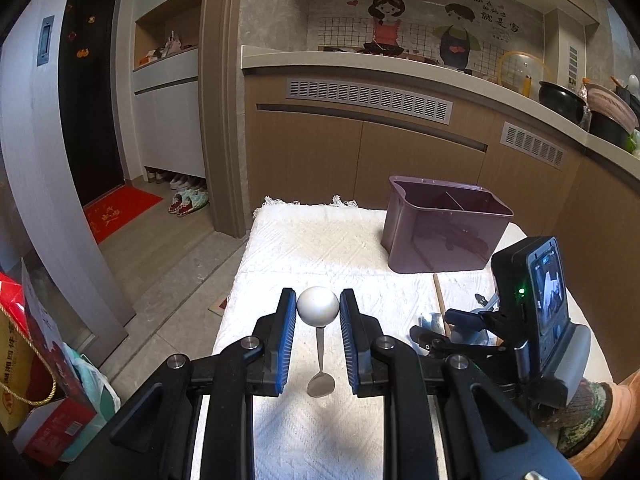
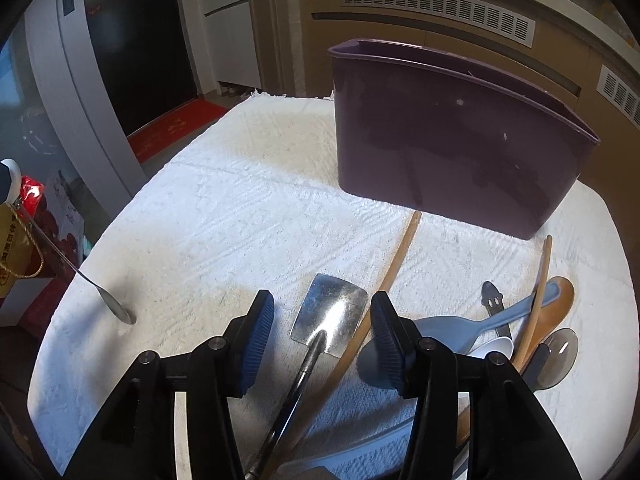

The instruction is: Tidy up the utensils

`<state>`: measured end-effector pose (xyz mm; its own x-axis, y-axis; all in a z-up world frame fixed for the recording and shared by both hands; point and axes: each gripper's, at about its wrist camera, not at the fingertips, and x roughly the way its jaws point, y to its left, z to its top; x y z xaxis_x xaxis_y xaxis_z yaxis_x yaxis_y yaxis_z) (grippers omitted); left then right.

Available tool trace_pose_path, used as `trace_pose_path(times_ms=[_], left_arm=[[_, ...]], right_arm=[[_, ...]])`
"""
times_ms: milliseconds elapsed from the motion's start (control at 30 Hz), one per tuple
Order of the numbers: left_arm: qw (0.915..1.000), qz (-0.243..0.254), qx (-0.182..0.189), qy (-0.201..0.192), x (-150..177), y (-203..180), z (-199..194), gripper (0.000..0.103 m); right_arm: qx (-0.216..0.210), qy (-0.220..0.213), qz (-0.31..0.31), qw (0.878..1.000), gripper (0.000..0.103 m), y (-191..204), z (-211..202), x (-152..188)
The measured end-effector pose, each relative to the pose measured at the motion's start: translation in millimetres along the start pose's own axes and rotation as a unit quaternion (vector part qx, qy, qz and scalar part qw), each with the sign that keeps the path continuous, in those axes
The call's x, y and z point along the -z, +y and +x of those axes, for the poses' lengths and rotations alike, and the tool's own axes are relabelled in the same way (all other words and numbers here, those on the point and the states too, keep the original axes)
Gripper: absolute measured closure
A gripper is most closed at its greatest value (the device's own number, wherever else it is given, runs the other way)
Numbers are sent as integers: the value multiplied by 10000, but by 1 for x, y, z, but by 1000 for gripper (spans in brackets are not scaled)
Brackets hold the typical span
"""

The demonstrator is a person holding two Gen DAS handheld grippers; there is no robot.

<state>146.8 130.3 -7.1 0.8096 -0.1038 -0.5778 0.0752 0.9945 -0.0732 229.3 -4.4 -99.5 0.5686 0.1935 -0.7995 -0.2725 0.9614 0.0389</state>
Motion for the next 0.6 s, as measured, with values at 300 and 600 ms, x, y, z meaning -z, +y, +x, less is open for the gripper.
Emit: trace_pose_path(times_ms=[300, 600], left_arm=[[10000, -15, 43, -11, 1, 1, -1, 83], [10000, 8, -17, 74, 1, 2, 4, 83]], right_arm=[[273, 117, -539, 9981, 53, 22, 15, -6], [-52, 176, -398, 9990, 87, 7, 3, 4]])
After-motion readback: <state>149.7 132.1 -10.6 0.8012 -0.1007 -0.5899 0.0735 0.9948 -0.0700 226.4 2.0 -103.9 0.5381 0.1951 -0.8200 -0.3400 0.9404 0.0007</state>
